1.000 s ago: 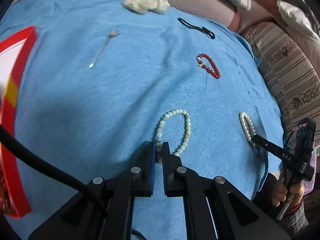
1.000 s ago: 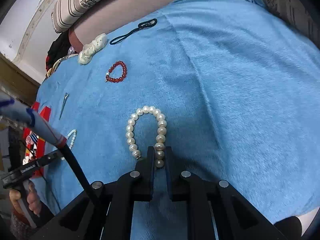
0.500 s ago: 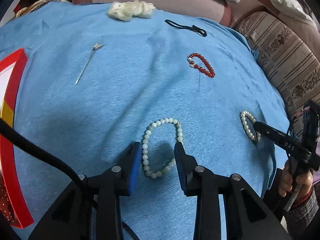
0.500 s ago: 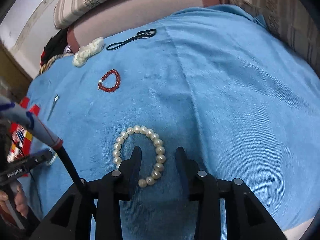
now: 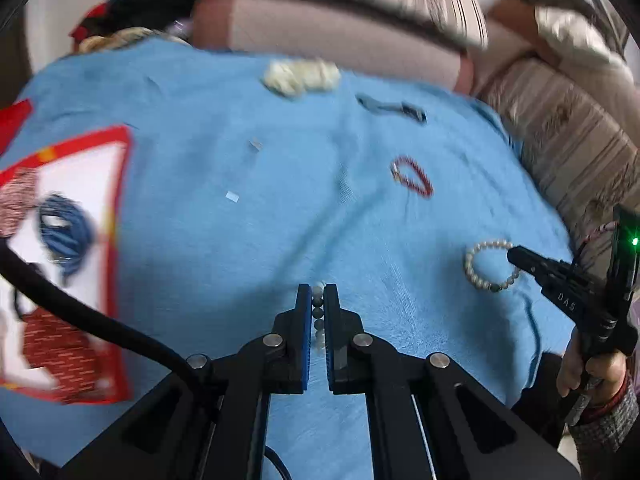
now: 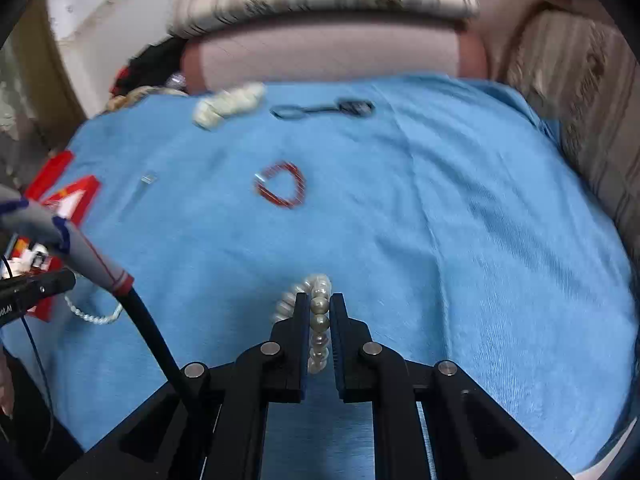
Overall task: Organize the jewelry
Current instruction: 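Carry both bracelets into the white tray and open both tools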
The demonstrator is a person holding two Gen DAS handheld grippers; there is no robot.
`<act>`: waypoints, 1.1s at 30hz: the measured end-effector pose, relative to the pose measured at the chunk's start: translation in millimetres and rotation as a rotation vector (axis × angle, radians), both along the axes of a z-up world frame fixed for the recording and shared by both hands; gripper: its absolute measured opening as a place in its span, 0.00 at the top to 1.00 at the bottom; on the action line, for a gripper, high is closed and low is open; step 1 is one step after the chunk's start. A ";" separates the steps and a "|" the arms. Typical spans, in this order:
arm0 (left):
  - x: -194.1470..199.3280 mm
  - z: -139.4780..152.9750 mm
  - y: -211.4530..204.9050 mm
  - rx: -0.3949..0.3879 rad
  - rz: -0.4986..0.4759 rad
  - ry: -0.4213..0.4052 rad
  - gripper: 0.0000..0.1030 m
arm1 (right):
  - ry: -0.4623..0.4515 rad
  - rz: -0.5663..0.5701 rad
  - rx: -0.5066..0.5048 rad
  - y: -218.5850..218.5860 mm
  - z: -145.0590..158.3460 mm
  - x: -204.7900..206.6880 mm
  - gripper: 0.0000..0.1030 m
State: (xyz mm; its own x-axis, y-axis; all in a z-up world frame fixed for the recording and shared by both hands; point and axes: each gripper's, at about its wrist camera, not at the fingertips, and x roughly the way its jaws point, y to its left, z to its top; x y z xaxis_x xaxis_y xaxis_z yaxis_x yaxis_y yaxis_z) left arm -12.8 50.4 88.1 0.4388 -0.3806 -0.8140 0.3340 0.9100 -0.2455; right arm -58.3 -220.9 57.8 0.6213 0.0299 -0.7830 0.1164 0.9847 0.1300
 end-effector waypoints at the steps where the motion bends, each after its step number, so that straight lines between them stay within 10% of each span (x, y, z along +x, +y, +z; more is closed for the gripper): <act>1: -1.5 9.2 12.4 -0.009 0.023 -0.015 0.95 | -0.014 0.018 -0.002 6.8 7.6 1.0 0.90; 11: 1.4 49.8 138.7 0.009 0.237 -0.088 0.95 | -0.090 0.235 0.036 103.9 62.3 28.9 0.90; 33: 70.8 -13.1 296.8 -0.121 0.482 0.068 0.95 | -0.047 0.690 0.087 363.1 86.6 151.7 0.90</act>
State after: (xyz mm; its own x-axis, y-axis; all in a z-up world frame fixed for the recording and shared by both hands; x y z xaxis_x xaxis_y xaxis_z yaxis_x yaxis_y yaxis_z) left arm 58.0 347.3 75.1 0.5355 -0.2411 -0.8094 -0.1382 0.9205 -0.3656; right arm 93.4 142.1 144.4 0.4709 0.4917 -0.7324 -0.5401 0.8171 0.2013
